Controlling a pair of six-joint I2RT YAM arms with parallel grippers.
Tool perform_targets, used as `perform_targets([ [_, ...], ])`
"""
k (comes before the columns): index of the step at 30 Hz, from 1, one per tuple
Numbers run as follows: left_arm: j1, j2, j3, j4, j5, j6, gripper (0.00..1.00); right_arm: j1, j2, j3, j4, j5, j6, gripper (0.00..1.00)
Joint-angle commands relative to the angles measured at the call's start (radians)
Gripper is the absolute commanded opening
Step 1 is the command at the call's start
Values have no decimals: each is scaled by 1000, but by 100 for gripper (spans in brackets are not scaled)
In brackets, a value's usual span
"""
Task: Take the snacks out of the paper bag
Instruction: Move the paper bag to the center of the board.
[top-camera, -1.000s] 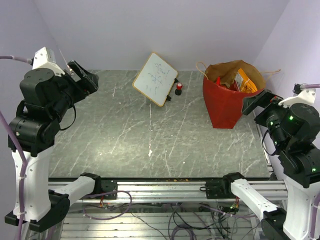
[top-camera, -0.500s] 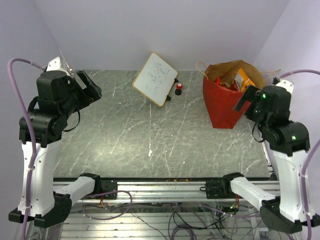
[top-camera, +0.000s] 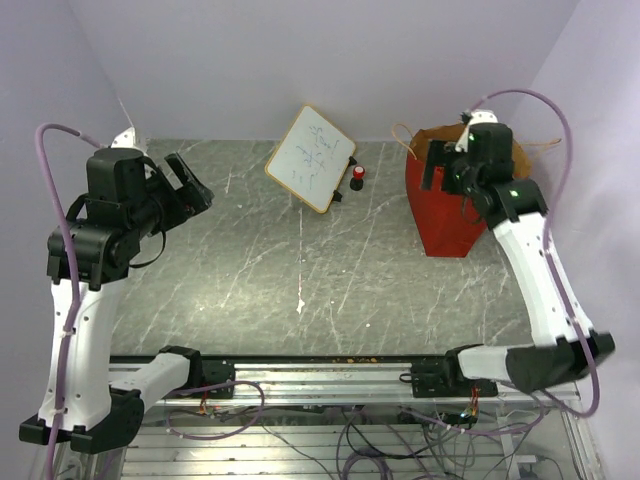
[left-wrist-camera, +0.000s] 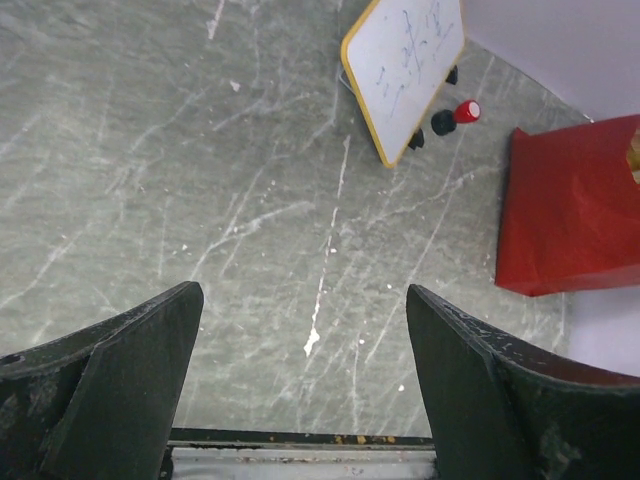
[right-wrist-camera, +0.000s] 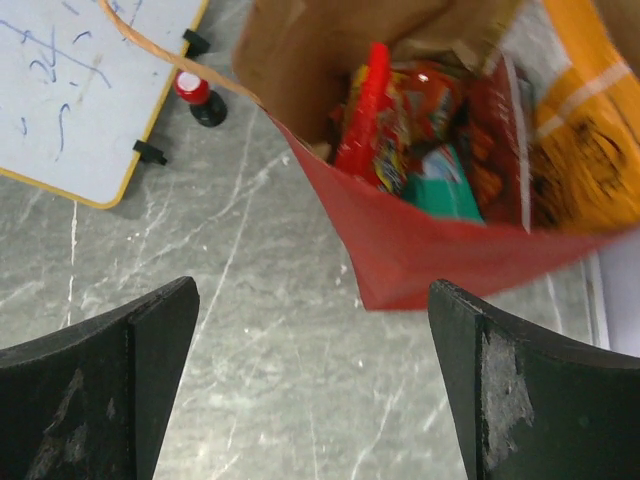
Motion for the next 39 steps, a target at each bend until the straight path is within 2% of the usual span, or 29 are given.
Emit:
perform_targets([
  [1,8,-17,-38,39,124,-41,93,-7,144,35,206,-157,-129,97],
  [7,9,38,14,62,136,-1,93,-16,351,106,353,-223,-147,90],
  [12,11,108,118,14,93,69,93,-31,447,154,412,-216,-122,77],
  [14,10,128,140,17,92,86,93,-30,473,180,400,-216,-132,66],
  [16,10,144,158,23,88,97,93,-31,493,208,384,-245,-136,41],
  [17,11,152,167,27,85,103,93,-30,502,224,375,-257,-136,32],
  [23,11,197,200,62,91,104,93,-31,521,271,306,-269,-135,3],
  [25,11,215,213,65,107,95,93,-30,506,271,283,-296,-132,0],
  [33,12,220,182,97,199,37,93,8,376,217,176,-403,-125,0],
  [36,20,241,201,83,245,89,93,75,308,194,116,-404,-121,0],
  [39,33,302,310,-61,224,138,93,200,230,138,76,-342,-113,0],
])
